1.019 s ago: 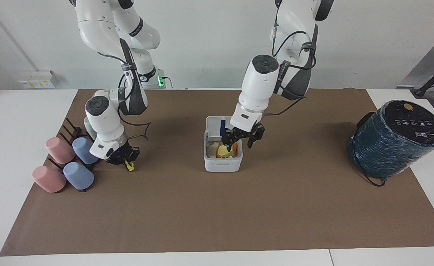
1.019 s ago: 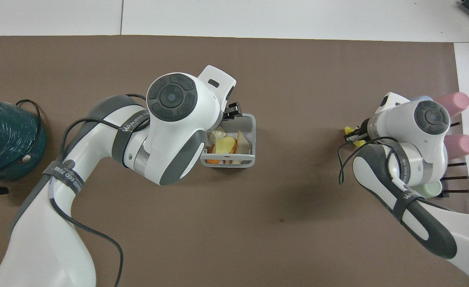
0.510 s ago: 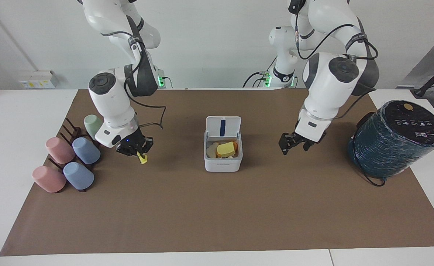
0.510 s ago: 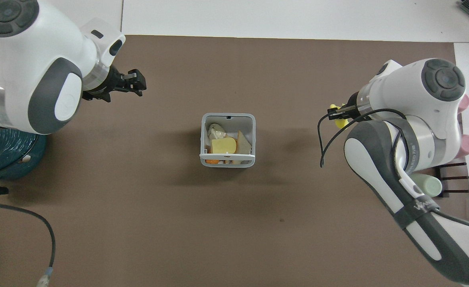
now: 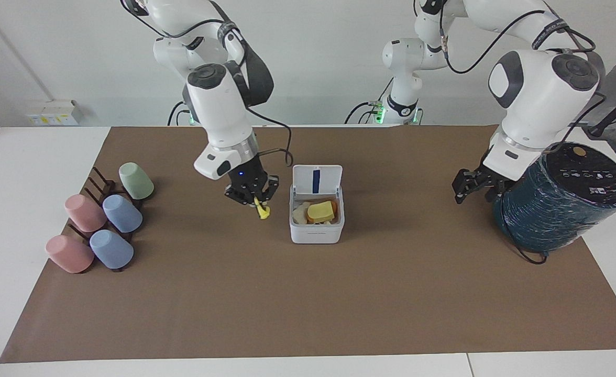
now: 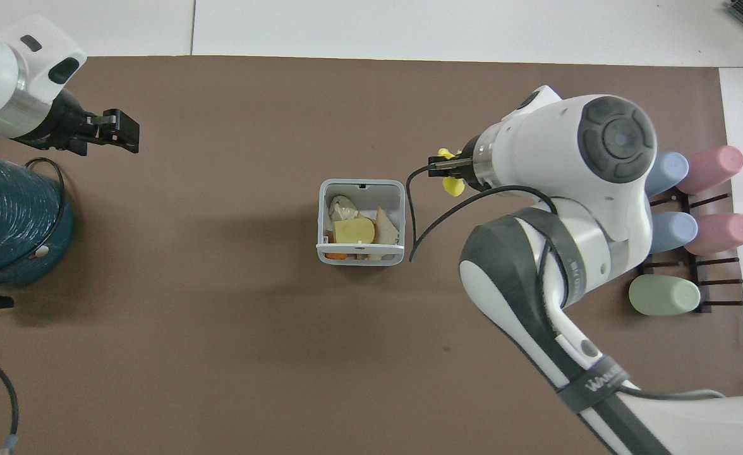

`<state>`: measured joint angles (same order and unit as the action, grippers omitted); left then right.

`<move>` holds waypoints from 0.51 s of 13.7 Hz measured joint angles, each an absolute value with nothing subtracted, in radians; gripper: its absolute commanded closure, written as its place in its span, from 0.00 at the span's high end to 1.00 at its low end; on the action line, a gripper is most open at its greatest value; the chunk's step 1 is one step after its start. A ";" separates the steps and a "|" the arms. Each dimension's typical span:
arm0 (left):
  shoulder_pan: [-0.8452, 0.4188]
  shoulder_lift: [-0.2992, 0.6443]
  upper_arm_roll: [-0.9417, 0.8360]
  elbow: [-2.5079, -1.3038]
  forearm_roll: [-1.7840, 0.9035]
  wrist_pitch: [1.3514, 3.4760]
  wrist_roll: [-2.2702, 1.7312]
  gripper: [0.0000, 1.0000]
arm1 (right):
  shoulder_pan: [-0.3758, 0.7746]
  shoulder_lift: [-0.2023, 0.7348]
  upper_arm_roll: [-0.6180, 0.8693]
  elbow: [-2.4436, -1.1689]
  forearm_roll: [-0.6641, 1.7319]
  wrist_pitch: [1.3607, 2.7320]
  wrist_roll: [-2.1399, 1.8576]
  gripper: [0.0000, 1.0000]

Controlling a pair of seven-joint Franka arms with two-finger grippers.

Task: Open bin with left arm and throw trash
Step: 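Carry the yellow sponge over the bin and release it with the right gripper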

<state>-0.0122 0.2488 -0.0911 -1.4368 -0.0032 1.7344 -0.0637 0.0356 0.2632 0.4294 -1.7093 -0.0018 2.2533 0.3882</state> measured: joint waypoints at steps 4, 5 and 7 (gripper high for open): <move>0.043 0.198 -0.091 -1.478 -0.003 1.724 0.042 0.80 | 0.126 0.290 0.430 -1.709 0.020 2.301 0.490 0.00; 0.044 0.185 -0.092 -1.491 -0.003 1.724 0.047 0.80 | 0.131 0.295 0.431 -1.709 0.022 2.301 0.499 0.01; 0.043 0.168 -0.103 -1.505 -0.003 1.724 0.047 0.81 | 0.142 0.320 0.431 -1.709 0.033 2.309 0.508 0.12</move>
<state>0.0430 0.1680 -0.1032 -1.5052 -0.0032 1.7237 0.0471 0.1416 0.3200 0.4305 -1.7090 0.0332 2.3090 0.5078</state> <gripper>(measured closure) 0.198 0.952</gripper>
